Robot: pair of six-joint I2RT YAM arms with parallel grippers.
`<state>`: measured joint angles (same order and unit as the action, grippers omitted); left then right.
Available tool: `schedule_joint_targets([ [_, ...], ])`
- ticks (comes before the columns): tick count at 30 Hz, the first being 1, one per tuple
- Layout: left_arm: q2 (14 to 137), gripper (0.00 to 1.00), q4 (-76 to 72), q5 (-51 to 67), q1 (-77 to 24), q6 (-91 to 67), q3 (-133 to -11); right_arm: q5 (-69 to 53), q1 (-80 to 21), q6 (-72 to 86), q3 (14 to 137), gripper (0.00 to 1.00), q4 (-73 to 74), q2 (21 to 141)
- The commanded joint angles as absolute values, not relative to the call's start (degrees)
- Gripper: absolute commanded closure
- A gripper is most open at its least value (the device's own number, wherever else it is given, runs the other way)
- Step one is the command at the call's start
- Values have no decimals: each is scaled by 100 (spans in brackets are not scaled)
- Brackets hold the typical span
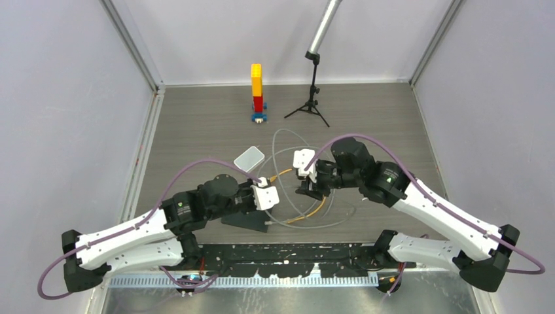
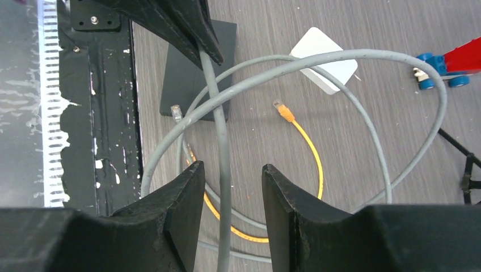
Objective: Insert the plug into the switch port
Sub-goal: Adjust the connector at the center of the board.
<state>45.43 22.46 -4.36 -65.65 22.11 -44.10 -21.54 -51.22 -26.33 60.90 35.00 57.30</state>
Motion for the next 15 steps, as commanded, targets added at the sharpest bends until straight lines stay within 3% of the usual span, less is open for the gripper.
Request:
schedule_joint_targets([
  [1,4474,100,1884,-198,-6585,2391,-4421,-2216,-5063,-2441,6155,57,3275,5845],
  [5,4389,100,1851,-183,-6584,2416,-4389,-2201,-5033,-2370,6187,73,3243,5924],
  [8,4290,100,1797,-185,-6588,2417,-4339,-2174,-5027,-2356,6143,76,3243,5948],
  [12,4189,100,1776,-197,-6589,2405,-4292,-2075,-5008,-2409,6094,99,3252,5911],
  [15,4135,100,1737,-185,-6586,2359,-4258,-2015,-4997,-2447,6042,99,3234,5793],
])
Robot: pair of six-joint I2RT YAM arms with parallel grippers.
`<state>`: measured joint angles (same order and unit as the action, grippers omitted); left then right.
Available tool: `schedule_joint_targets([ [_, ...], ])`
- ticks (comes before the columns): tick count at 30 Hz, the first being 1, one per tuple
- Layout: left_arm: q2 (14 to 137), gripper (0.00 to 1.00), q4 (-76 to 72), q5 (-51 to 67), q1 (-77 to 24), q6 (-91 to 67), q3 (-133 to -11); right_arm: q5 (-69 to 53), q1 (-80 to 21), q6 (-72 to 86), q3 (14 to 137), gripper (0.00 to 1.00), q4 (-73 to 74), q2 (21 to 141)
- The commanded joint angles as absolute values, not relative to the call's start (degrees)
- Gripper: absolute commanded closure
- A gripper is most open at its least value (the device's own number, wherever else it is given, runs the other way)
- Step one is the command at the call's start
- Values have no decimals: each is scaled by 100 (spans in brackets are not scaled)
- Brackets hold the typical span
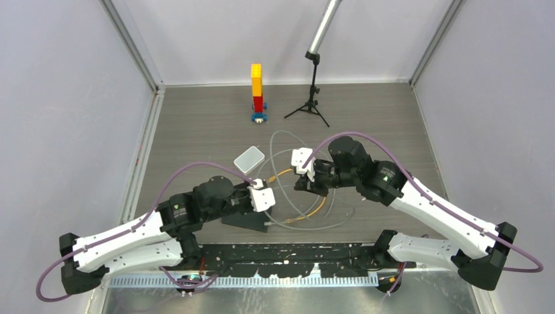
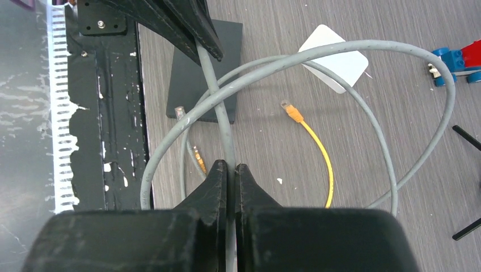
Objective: Insert the plug into the switch port
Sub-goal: Adjust the connector at the center of the board.
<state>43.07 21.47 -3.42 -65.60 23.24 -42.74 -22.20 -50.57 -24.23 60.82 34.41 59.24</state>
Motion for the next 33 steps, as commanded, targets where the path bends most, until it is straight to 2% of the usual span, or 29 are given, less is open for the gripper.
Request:
schedule_joint_targets([
  [1,4105,100,1698,-186,-6589,2342,-4231,-1994,-4996,-2448,6026,99,3234,5753],
  [3,4048,100,1649,-200,-6587,2313,-4187,-1914,-5000,-2451,5993,99,3243,5658],
  [4,4025,97,1637,-225,-6588,2293,-4172,-1863,-5000,-2448,5972,99,3243,5603],
  [9,3890,69,1517,-270,-6591,2107,-4061,-1627,-4992,-2506,5878,100,3234,5311],
  [11,3790,65,1458,-245,-6589,1959,-4003,-1520,-4990,-2512,5840,100,3243,5209],
  [22,2690,52,1301,-411,-6586,1481,-3534,-1256,-4973,-2503,5747,99,3293,4534],
  [33,3266,53,1429,-116,-6585,1549,-3726,-934,-4972,-2400,5923,100,3465,4326],
])
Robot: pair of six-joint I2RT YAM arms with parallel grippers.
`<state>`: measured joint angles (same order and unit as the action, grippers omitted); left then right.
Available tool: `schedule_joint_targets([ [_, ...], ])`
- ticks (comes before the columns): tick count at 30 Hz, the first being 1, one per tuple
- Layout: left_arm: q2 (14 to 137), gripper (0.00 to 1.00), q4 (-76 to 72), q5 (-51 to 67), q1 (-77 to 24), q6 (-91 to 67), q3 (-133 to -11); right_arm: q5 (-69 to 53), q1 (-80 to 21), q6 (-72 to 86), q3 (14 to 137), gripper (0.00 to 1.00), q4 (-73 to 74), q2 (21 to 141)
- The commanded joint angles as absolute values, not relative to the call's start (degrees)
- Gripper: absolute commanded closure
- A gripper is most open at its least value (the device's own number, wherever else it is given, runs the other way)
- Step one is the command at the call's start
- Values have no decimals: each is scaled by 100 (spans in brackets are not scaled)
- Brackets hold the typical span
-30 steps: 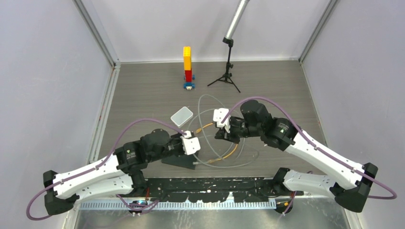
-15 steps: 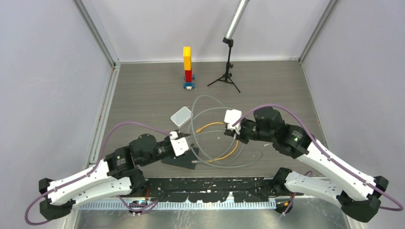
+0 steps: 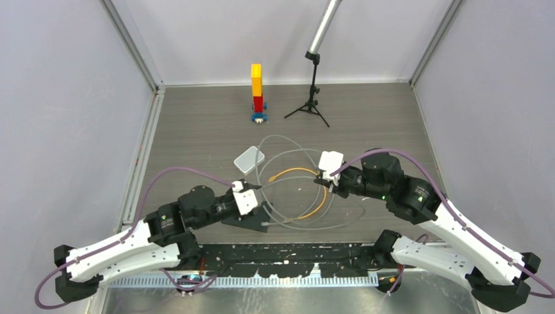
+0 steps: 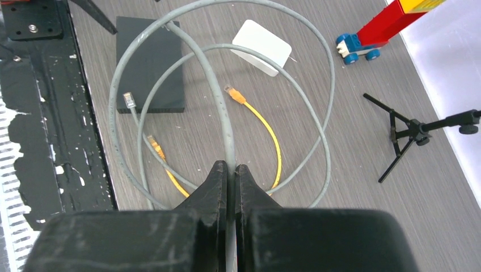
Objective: Insert the plug into the switch port
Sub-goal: Adjust the connector at the center of the board.
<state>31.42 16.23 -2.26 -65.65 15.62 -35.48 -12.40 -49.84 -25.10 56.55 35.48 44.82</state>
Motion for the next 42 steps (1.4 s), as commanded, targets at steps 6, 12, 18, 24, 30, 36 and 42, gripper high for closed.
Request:
schedule_joint_targets([
  [6,3410,54,1351,-378,-6591,1586,-3755,628,-4970,-2383,6430,99,4424,4695],
  [12,3404,54,1338,-499,-6586,1584,-3753,1572,-4974,-1972,6773,100,5263,5741],
  [18,3393,54,1423,-660,-6588,1476,-3796,2420,-4966,-1559,6867,100,5272,6441],
  [24,3391,51,1269,-1171,-6585,1130,-3720,2576,-4682,-1110,6622,100,4533,6418],
  [30,3342,39,812,-2640,-6589,-306,-3449,1393,-4314,-615,5383,100,2489,5652],
  [36,3451,28,802,-3605,-6586,-1146,-3305,647,-3756,162,4514,96,1350,5781],
  [42,3930,27,1542,-4665,-6528,-2107,-3483,319,-3446,781,3844,93,144,6440],
])
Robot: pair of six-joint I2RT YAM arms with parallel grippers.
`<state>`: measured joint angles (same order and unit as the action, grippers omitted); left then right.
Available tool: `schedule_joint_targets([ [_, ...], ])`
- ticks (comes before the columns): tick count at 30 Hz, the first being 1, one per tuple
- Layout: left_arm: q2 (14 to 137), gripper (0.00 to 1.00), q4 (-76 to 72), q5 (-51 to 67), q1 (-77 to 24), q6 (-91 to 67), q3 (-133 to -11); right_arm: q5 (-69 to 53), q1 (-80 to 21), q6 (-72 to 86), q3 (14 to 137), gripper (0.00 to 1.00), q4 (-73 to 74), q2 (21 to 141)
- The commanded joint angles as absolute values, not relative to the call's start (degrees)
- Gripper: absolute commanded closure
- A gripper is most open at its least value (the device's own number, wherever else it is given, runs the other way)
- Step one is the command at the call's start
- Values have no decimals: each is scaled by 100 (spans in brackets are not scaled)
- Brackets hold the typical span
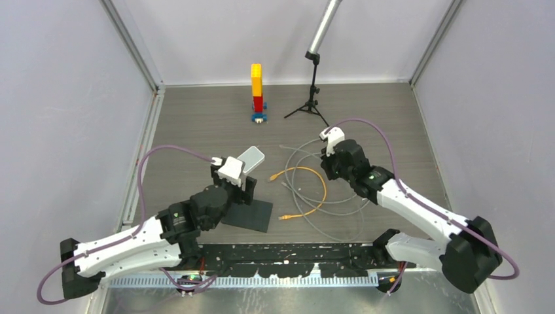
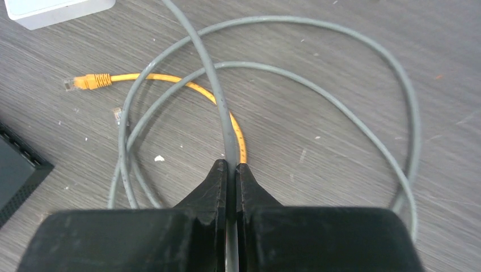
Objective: Insert the plug into the switch port
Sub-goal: Adjust the connector at the center of the board, then adjust the switch port at the center of the board.
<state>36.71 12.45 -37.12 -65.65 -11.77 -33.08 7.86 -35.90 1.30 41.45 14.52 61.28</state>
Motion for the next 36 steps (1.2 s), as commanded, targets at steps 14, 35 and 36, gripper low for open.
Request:
schedule_joint_targets([
  [14,5243,26,1678,-2167,-3832,-3001,-3737,348,-3199,797,3777,72,-218,7493],
  [35,8518,2,3574,-2755,-3428,-3774,-6300,1609,-3195,1679,4707,32,1541,6119],
  [36,8571,1,3495,-2855,-3428,-3700,-6320,1601,-3194,1706,4681,32,1553,6060],
])
